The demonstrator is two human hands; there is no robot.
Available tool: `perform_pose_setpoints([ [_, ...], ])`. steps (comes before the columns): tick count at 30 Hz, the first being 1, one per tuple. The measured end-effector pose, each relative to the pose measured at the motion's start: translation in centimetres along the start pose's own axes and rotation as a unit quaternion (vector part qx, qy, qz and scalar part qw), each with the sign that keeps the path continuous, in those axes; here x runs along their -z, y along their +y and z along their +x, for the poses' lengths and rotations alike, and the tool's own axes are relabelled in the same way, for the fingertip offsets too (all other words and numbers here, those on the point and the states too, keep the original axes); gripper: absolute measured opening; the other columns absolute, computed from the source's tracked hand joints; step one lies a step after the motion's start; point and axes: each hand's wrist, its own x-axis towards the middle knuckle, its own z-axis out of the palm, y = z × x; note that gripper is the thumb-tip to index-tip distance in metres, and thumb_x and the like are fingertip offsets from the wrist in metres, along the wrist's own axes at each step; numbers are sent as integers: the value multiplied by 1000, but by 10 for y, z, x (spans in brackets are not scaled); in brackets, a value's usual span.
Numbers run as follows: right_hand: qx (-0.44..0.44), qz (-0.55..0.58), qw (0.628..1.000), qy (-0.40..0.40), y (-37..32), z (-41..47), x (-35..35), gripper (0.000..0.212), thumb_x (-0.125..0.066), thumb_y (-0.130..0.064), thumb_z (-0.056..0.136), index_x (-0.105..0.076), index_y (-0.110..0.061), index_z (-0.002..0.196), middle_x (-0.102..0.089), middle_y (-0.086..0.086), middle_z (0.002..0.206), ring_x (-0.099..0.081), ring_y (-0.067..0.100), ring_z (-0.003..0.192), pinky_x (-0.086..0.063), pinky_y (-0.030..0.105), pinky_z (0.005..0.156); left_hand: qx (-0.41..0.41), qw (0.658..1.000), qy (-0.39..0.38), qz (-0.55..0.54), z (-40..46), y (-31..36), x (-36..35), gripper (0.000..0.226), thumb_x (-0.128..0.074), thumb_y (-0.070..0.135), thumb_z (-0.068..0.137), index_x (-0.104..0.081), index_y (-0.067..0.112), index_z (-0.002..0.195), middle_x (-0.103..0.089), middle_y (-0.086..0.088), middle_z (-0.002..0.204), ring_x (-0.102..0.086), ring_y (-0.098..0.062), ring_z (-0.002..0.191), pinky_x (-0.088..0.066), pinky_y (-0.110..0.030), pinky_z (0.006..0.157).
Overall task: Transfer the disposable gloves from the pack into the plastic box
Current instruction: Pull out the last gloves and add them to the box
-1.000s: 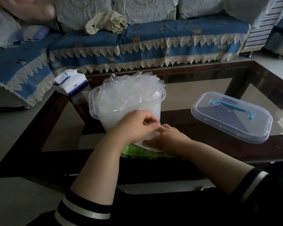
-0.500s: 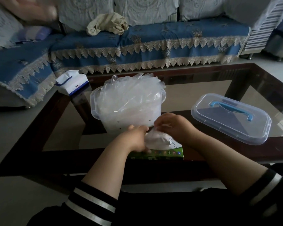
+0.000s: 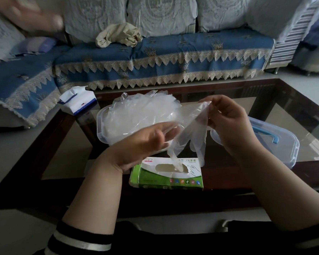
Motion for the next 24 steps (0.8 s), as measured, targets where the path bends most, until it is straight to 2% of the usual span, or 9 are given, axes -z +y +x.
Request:
perform_pose_setpoints([
  [3, 9, -33, 999, -26, -4, 1, 4, 29, -41, 2, 98, -63, -16, 90, -67, -4, 85, -69, 9, 76, -55, 19, 69, -15, 988, 18, -155, 4, 8, -1, 110, -51, 89, 57, -49, 14, 136, -57, -13, 137, -50, -25, 131, -41, -33, 109],
  [6, 31, -110, 991, -67, -6, 0, 3, 34, -43, 4, 96, -64, -21, 89, -66, -7, 91, -68, 3, 74, -53, 14, 66, -2, 989, 90, -120, 12, 15, -12, 90, -31, 83, 71, -54, 20, 131, -65, -22, 122, -60, -33, 119, -45, -43, 103],
  [8, 46, -159, 982, -86, -5, 0, 1, 36, -46, 4, 95, -65, -25, 89, -66, -8, 96, -66, 2, 75, -55, 17, 67, -12, 990, 129, -48, 20, 21, -22, 70, -47, 72, 76, -56, 26, 127, -64, -19, 125, -61, -29, 117, -47, -44, 101],
  [10, 44, -191, 977, -89, -2, 1, -1, 35, -47, 1, 95, -65, -29, 93, -65, -8, 100, -67, 11, 83, -58, 27, 74, -31, 985, 161, -49, 26, 25, -28, 54, -68, 43, 76, -55, 26, 126, -70, -16, 112, -68, -20, 97, -56, -32, 81],
  [13, -39, -59, 996, -48, 2, 4, -7, 26, -40, -15, 101, -55, -26, 120, -64, -2, 107, -63, 34, 86, -54, 50, 79, -84, 976, 195, -46, 31, 32, -30, 38, -64, 8, 86, -58, 22, 121, -74, -9, 92, -66, -10, 68, -52, -22, 57],
  [15, -145, 74, 986, -44, 3, 7, -7, 45, -40, -39, 96, -41, -23, 138, -61, 8, 118, -64, 37, 95, -52, 57, 86, -115, 966, 225, -56, 32, 35, -30, 33, -58, -1, 91, -60, 20, 116, -74, -8, 97, -65, -6, 64, -52, -21, 55],
  [18, -200, 51, 976, -75, 8, 9, -4, 75, -60, -39, 77, -32, -22, 145, -62, 6, 116, -69, 26, 94, -57, 47, 83, -149, 945, 291, -20, 33, 36, -24, 31, -55, -2, 93, -66, 21, 110, -73, 2, 105, -62, -1, 68, -51, -19, 57],
  [21, -169, 23, 985, 18, 15, 17, -2, 64, -67, -20, 84, -38, -17, 141, -64, 1, 105, -56, 5, 53, -53, 25, 54, -164, 919, 359, 17, 34, 33, -9, 32, -51, 2, 97, -66, 19, 120, -68, 8, 120, -59, -1, 65, -52, -18, 60],
  [24, -138, 5, 984, 110, 21, 26, 7, 50, -63, -21, 90, -44, -10, 134, -65, 7, 106, -51, 1, 47, -54, 21, 54, -170, 882, 435, 66, 37, 30, 6, 41, -50, 4, 98, -56, 21, 134, -57, 4, 136, -66, -1, 73, -52, -15, 64],
])
